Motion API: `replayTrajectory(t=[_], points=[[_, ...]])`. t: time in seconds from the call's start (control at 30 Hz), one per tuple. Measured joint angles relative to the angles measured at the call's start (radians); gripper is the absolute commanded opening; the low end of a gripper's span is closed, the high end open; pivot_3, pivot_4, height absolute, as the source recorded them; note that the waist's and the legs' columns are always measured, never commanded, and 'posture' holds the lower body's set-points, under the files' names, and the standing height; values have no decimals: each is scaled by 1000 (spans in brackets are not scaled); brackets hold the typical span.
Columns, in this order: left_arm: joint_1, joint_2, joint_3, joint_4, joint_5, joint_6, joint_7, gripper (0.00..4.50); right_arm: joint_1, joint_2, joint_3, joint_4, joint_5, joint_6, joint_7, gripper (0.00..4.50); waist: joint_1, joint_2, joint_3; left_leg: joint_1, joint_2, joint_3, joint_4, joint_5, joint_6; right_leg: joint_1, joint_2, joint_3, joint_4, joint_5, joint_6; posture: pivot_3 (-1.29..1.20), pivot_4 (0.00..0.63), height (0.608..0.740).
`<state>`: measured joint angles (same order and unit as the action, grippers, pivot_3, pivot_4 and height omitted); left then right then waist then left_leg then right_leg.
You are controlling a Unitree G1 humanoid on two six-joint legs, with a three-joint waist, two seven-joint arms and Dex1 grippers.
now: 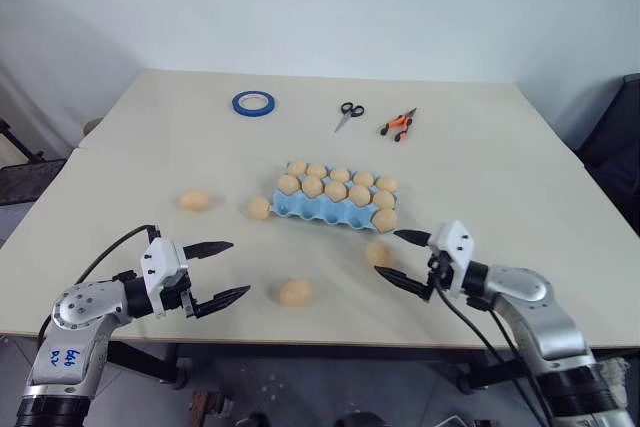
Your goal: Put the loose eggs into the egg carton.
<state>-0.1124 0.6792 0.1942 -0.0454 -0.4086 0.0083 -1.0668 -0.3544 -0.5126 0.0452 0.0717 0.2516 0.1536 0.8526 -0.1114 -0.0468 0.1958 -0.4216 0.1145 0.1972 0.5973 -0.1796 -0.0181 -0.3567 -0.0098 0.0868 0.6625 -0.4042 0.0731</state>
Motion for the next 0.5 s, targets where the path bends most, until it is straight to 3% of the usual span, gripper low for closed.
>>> replayTrajectory(t=[0.1, 0.2, 0.37, 0.5], points=[[6, 0, -8, -18, 0, -13, -22, 4466, -53, 22, 5, 61, -20, -14, -14, 4500, 0, 0, 0, 0, 0, 0, 0, 0, 0, 0, 0, 0, 0, 0, 0, 0, 150, 740], [5, -2, -9, -26, 0, -37, -28, 4500, -77, 48, 15, 97, -30, -35, -13, 3891, -2, 0, 0, 0, 0, 0, 0, 0, 0, 0, 0, 0, 0, 0, 0, 0, 150, 740], [7, -4, -16, -29, 0, -39, -24, 4500, -79, 80, 44, 107, -40, -45, -2, 2228, -2, 0, 0, 0, 0, 0, 1, 0, 0, 0, 0, -1, 1, 0, 0, 0, 150, 740], [14, -4, -16, -29, 0, -39, -15, 4500, -67, 79, 44, 94, -40, -45, 2, 1825, -1, 0, 0, 0, 0, 0, 1, 0, 0, 0, 0, -1, 1, 0, 0, 0, 150, 740]])
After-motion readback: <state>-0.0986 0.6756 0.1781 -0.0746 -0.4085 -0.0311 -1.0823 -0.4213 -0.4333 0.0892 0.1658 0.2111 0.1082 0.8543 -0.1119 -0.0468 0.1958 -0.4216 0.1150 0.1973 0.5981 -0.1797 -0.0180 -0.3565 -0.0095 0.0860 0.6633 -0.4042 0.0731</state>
